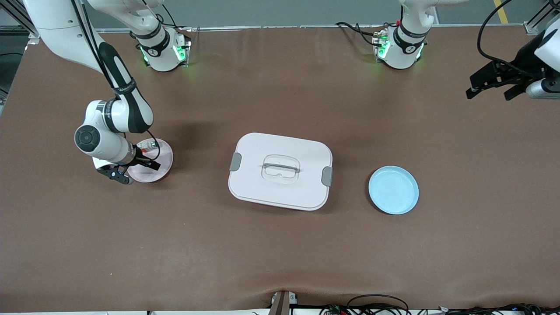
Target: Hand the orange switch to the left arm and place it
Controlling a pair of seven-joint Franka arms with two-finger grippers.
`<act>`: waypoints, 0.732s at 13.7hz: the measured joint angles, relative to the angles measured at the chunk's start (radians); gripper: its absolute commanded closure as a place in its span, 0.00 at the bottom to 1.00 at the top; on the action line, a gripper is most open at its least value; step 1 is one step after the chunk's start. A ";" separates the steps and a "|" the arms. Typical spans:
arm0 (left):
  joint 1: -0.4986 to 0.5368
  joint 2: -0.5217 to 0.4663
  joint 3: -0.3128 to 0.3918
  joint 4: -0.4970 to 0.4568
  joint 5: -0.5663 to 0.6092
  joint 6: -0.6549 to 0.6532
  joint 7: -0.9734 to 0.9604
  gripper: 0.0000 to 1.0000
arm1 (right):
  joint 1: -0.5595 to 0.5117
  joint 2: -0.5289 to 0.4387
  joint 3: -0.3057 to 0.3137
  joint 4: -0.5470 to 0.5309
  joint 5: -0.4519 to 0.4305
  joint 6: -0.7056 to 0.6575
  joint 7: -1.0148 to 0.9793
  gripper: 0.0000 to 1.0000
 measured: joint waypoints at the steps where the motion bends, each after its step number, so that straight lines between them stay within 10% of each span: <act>1: 0.001 -0.007 0.000 -0.013 -0.043 0.000 0.000 0.00 | 0.001 0.000 0.000 0.000 0.000 0.000 0.000 0.52; 3: 0.012 -0.036 0.001 -0.052 -0.124 0.006 0.000 0.00 | 0.001 0.000 0.000 -0.001 0.000 -0.001 0.000 1.00; 10: 0.021 -0.197 0.000 -0.300 -0.394 0.148 0.085 0.00 | 0.001 -0.001 0.000 0.010 0.000 -0.056 0.002 1.00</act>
